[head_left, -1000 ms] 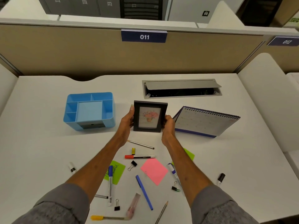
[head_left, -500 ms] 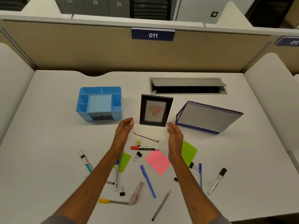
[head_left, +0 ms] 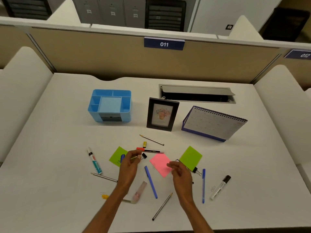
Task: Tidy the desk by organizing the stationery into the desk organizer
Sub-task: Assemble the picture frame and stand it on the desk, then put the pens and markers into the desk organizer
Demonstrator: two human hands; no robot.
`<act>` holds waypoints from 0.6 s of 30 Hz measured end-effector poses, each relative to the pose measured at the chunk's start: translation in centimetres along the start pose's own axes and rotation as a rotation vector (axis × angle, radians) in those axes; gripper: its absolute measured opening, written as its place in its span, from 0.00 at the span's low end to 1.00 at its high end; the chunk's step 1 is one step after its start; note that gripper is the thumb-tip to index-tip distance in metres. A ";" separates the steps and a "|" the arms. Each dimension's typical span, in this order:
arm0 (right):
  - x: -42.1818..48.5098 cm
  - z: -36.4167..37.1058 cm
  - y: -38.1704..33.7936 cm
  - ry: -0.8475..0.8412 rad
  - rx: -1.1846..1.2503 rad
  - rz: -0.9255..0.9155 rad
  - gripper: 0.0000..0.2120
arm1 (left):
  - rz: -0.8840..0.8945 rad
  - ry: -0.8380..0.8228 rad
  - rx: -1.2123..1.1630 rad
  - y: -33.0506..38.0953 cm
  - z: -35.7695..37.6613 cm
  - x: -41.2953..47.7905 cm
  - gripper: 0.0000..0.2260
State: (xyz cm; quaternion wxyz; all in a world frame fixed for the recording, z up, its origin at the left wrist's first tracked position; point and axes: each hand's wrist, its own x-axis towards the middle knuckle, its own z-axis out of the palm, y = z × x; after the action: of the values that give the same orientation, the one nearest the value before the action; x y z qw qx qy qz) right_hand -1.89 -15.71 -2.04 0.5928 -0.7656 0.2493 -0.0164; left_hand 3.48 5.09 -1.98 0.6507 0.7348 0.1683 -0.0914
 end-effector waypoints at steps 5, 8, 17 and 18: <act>-1.9 -1.1 2.0 -0.090 -0.099 -0.079 0.20 | 0.036 -0.051 0.154 -2.0 -0.2 -2.5 0.09; -2.4 -1.2 2.7 -0.166 -0.177 -0.104 0.18 | 0.062 -0.041 0.291 -2.6 -0.1 -3.6 0.09; -2.4 -1.2 2.6 -0.314 -0.228 -0.162 0.21 | 0.083 0.068 0.783 -2.7 3.5 -3.9 0.15; -2.3 -1.2 2.7 -0.327 -0.231 -0.178 0.21 | 0.075 0.086 0.786 -2.6 3.8 -3.8 0.16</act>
State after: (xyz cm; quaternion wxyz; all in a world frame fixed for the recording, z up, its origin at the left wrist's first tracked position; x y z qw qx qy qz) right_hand -5.24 -16.33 -3.53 0.5301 -0.8398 0.0815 0.0847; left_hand -0.67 1.11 -3.60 0.3153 0.9366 0.1206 -0.0942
